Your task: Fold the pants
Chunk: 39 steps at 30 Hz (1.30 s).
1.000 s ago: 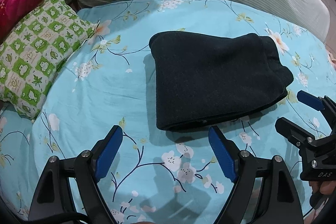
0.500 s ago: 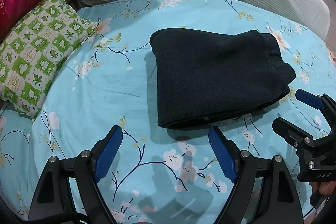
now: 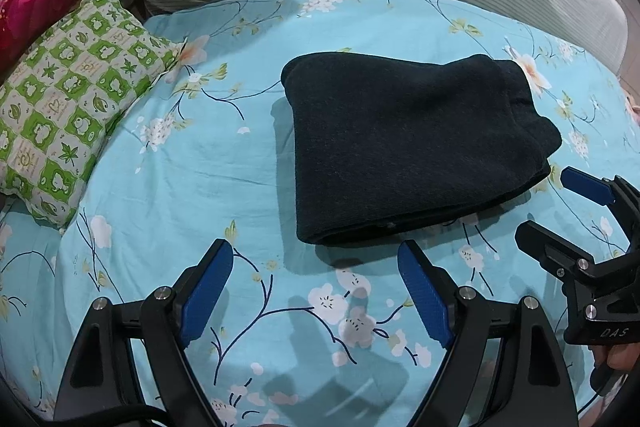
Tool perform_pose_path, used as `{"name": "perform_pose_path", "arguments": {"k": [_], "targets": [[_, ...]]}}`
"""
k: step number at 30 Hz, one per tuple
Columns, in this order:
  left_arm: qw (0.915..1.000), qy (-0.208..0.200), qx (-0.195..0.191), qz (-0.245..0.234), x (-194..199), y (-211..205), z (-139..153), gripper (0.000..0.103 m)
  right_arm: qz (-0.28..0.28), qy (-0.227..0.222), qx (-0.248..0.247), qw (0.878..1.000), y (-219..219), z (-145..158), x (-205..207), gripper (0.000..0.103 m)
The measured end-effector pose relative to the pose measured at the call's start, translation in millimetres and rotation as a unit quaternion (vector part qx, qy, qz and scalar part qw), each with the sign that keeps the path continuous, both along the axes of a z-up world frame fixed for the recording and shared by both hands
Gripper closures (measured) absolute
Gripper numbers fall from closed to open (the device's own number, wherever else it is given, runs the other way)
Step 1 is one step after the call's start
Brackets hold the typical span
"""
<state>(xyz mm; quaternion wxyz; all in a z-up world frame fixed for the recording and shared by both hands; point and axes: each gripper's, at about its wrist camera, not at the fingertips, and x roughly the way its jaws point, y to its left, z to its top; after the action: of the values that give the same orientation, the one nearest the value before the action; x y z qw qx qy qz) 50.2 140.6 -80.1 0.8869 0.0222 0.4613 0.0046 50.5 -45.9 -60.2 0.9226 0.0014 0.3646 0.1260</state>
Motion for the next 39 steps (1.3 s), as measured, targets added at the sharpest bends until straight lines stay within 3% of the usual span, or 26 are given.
{"name": "perform_pose_path", "arguments": {"k": [39], "targets": [[0.9999,-0.008,0.004,-0.004,-4.1,-5.8,5.8,0.018,-0.003,-0.004,0.002,1.000,-10.0,5.3,1.6,0.003]]}}
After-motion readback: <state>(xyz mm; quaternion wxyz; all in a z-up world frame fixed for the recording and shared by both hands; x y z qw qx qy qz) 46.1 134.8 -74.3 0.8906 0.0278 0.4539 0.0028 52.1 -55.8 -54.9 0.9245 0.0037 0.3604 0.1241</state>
